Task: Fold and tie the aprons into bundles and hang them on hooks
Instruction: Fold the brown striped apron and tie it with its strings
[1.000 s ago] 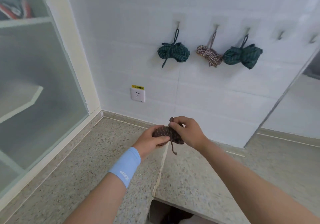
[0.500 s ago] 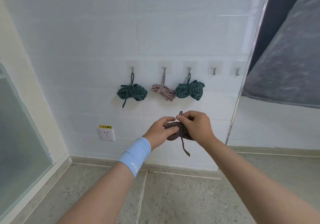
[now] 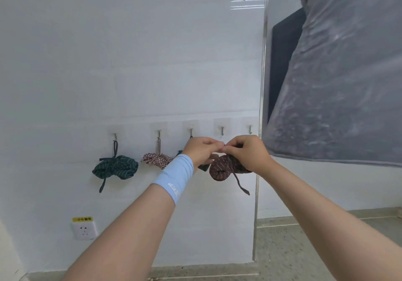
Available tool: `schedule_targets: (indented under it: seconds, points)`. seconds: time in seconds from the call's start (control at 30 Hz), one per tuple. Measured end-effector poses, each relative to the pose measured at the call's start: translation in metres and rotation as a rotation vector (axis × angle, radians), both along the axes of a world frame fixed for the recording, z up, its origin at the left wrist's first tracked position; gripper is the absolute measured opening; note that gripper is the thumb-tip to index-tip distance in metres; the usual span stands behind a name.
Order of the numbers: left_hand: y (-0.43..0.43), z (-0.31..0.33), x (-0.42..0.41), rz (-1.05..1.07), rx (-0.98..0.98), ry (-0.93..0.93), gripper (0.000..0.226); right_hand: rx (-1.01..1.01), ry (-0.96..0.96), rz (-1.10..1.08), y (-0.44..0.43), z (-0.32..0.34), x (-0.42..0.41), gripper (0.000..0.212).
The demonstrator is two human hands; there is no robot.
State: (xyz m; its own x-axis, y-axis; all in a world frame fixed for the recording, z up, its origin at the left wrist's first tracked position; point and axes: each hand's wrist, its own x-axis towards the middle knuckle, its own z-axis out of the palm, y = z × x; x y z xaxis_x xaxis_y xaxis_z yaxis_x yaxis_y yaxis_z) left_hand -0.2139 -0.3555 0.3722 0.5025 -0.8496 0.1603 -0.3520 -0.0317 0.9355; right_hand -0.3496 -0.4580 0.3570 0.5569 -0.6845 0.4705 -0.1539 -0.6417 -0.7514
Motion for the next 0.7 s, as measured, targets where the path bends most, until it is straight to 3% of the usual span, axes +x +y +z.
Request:
schedule_targets:
  seconds: [0.17,0.27,0.57,0.7]
  points:
    - [-0.034,-0.001,0.006,0.069,-0.045,-0.165,0.012,-0.103,0.118,-0.042,-0.031,0.006,0.012,0.019]
    - [-0.052,0.003,0.007,0.17,-0.062,-0.271,0.005,-0.156,0.091,-0.134,-0.044,0.009,0.025,0.019]
    - [-0.08,0.0,0.015,0.365,-0.111,-0.328,0.004,-0.186,0.232,-0.349,-0.055,0.02,0.049,0.027]
    - [-0.074,-0.011,0.017,0.348,-0.134,-0.553,0.007,-0.207,0.319,-0.36,-0.049,0.011,0.053,0.026]
